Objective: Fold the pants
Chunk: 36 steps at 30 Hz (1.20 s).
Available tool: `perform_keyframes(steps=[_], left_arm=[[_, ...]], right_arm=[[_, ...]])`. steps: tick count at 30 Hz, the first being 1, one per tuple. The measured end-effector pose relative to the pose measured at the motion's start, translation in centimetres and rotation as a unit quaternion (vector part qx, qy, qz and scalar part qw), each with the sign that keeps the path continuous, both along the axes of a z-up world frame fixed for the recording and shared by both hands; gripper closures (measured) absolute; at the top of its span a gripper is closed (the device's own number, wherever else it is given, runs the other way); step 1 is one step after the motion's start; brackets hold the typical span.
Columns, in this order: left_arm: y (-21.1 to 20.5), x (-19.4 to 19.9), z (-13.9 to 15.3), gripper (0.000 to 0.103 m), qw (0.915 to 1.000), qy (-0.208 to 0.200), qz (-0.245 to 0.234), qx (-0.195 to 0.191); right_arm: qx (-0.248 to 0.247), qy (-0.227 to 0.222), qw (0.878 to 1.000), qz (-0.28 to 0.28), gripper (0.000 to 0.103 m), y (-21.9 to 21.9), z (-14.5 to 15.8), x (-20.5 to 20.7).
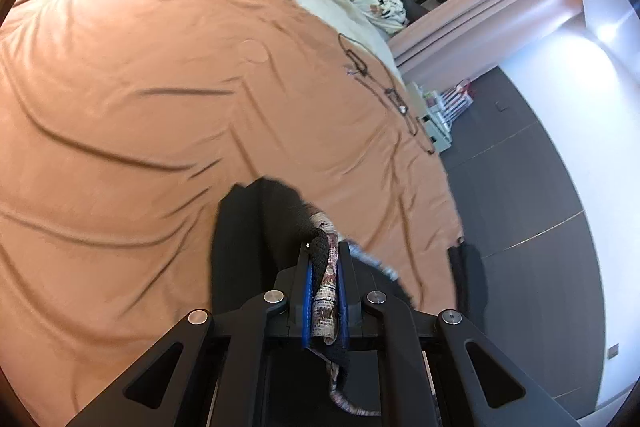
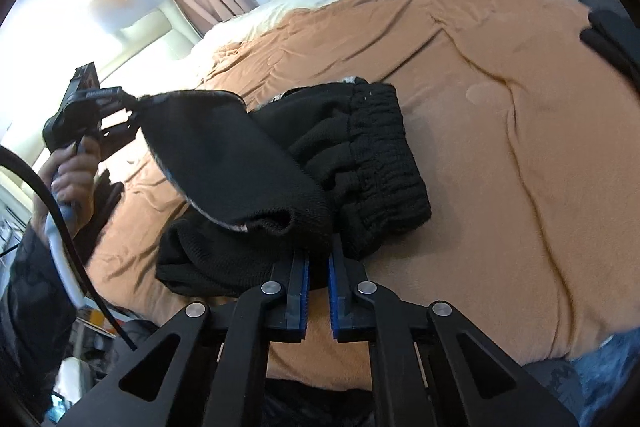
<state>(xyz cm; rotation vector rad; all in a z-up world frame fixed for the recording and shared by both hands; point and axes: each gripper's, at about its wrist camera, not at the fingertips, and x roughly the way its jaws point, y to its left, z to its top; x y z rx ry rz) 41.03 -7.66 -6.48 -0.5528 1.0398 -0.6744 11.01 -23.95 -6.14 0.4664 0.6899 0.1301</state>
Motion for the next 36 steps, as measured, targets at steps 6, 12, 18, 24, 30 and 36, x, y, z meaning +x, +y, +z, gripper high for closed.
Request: perform_keyframes(steps=[6, 12, 18, 24, 30, 36], left_arm=[[-3.0, 2.4, 1.7, 0.092, 0.9997, 0.007, -0.009, -0.022], [-7.4, 4.6, 2.4, 0.092, 0.9995, 0.013, -0.027, -0.013], [-12.9, 6.3, 1.4, 0.092, 0.9984, 0.024, -0.048, 0.017], [-17.1, 7.7, -1.2, 0.092, 0.9963, 0.042, -0.053, 0.054], [-18.4, 8.3, -2.9, 0.041, 0.9941, 0.046, -0.045, 0.087], [-16.0, 7.6, -2.6, 0.032, 0.9938, 0.026, -0.028, 0.105]], right_arm=[[0.032, 0.001, 0.999, 0.017, 0.099, -0.4, -0.4, -0.6], [0.058, 0.000, 0.998, 0.037, 0.099, -0.6, -1.2, -1.0], [0.079, -0.003, 0.996, 0.038, 0.099, -1.8, -2.1, -1.2], [0.103, 0.004, 0.994, 0.031, 0.099, -3.3, -3.4, -0.8], [0.127, 0.007, 0.991, 0.027, 0.099, -4.0, -4.7, -0.3], [0.137, 0.009, 0.990, 0.027, 0.099, -4.4, -5.4, -0.2]])
